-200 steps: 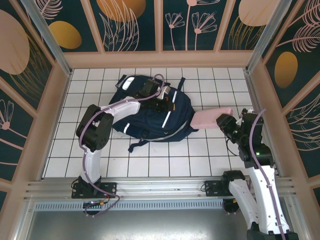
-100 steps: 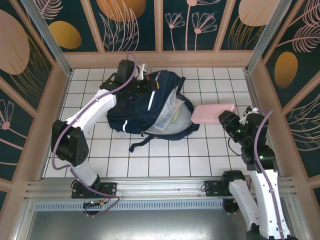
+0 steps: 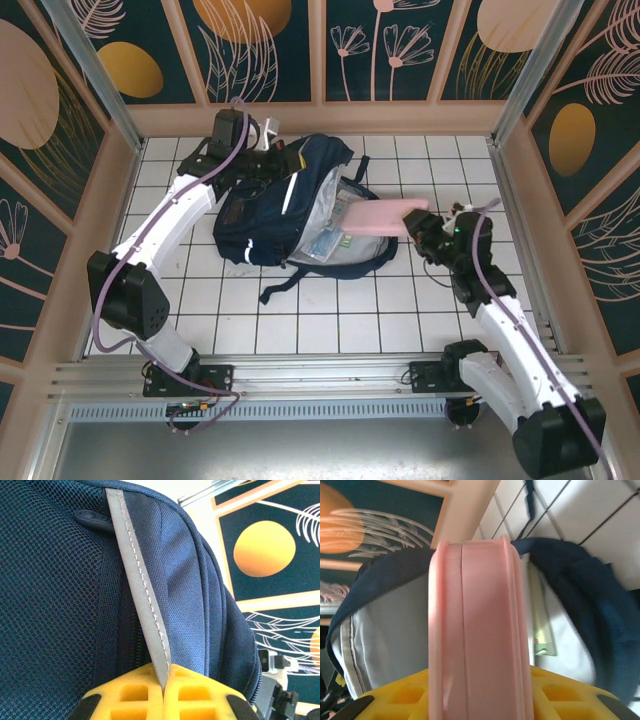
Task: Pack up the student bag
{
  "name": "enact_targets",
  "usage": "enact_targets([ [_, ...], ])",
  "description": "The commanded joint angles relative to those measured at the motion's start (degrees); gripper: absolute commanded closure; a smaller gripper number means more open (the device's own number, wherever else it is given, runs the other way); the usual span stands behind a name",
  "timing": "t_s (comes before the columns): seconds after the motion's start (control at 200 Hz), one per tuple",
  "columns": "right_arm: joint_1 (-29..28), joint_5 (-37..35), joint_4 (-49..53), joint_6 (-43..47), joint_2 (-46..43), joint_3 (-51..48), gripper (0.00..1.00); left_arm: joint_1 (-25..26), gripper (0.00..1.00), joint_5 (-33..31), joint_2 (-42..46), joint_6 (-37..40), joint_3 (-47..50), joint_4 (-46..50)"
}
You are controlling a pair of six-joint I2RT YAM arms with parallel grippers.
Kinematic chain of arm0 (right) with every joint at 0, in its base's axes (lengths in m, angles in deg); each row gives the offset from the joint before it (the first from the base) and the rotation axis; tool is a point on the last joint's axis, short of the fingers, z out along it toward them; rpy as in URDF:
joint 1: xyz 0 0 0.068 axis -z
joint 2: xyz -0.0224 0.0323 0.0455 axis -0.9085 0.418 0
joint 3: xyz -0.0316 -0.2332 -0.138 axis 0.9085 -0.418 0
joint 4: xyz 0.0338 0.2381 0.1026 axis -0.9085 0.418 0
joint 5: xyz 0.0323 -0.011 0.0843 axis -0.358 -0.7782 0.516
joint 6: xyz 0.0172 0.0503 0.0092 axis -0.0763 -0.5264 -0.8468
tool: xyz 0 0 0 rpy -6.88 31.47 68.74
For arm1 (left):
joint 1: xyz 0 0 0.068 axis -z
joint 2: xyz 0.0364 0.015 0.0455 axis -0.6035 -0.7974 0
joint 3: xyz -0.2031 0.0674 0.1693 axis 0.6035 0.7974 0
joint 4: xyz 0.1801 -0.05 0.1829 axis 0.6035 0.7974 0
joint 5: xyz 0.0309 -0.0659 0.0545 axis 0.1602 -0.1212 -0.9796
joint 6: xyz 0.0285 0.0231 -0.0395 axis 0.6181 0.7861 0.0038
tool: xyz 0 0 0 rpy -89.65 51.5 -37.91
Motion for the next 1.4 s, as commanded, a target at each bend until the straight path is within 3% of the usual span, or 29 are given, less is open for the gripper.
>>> enact_targets([
  [0.0,-6.23,-6.76,-17.67,-2.20,4.47,0.44,0.63,-1.13,1.00,5.30,2.66,-2.75,-5.18,-9.38],
  [0.17,-12.18,-11.73,-26.10,-2.26,16.87,3.61,0.63,-1.43,1.00,5.68,1.53,-3.96,-6.41,-10.49],
  [0.455,-19.43,-12.67,-34.41,-3.66,35.69,15.30,0.63,-1.50,1.00,6.03,-0.19,-6.40,-6.77,-13.21],
  [0.696,-23.59,-13.85,-35.72,-7.92,47.92,23.05,0.62,-1.82,1.00,6.50,-0.21,-5.89,-6.85,-12.96],
  [0.921,-26.17,-11.12,-35.67,-10.25,58.79,28.22,0.45,-3.65,1.00,6.79,1.26,-6.07,-4.81,-13.49],
  [1.041,-26.06,-10.30,-34.17,-8.47,58.82,28.26,0.26,-4.28,1.00,6.93,2.15,-6.24,-3.47,-14.19],
  [1.141,-25.86,-10.74,-30.51,-3.77,55.52,28.36,0.16,-4.55,1.00,7.10,2.59,-5.98,-2.81,-14.28],
  [1.396,-25.45,-14.85,-20.79,6.55,42.93,24.62,0.02,-4.98,1.00,6.99,3.92,-5.39,-0.48,-14.79],
])
